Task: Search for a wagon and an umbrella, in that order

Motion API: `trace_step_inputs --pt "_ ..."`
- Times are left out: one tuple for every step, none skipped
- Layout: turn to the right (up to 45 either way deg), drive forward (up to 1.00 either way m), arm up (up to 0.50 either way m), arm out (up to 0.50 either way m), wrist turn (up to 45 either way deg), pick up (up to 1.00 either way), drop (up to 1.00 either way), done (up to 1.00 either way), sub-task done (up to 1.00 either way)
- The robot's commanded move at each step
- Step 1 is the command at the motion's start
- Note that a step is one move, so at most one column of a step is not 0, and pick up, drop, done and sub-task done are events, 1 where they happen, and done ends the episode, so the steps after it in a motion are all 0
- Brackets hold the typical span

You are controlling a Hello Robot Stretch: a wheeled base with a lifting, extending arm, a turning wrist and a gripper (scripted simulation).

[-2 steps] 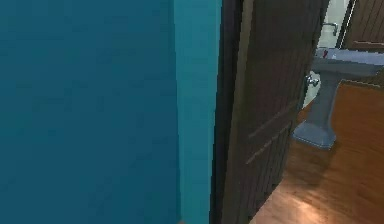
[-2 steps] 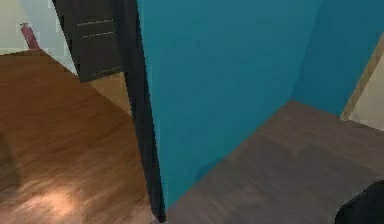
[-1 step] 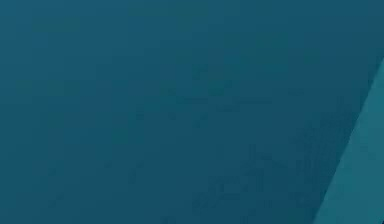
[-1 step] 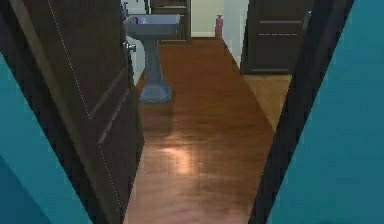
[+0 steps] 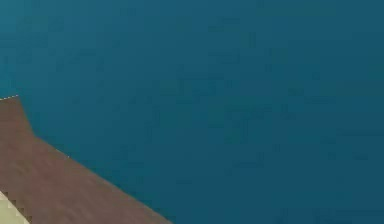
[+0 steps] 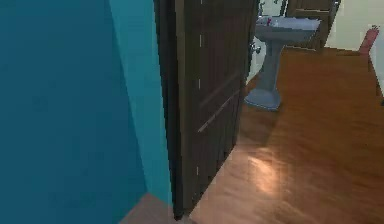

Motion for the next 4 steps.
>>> trace_step_inputs --pt "0.0 0.50 0.00 0.00 0.0 0.00 0.00 0.00 0.00" --pt "-45.0 0.00 0.00 0.00 0.0 0.00 0.00 0.00 0.00" --pt "-12.0 0.00 0.00 0.00 0.0 0.00 0.00 0.00 0.00" --pt "0.0 1.00 0.00 0.00 0.0 0.00 0.00 0.00 0.00"
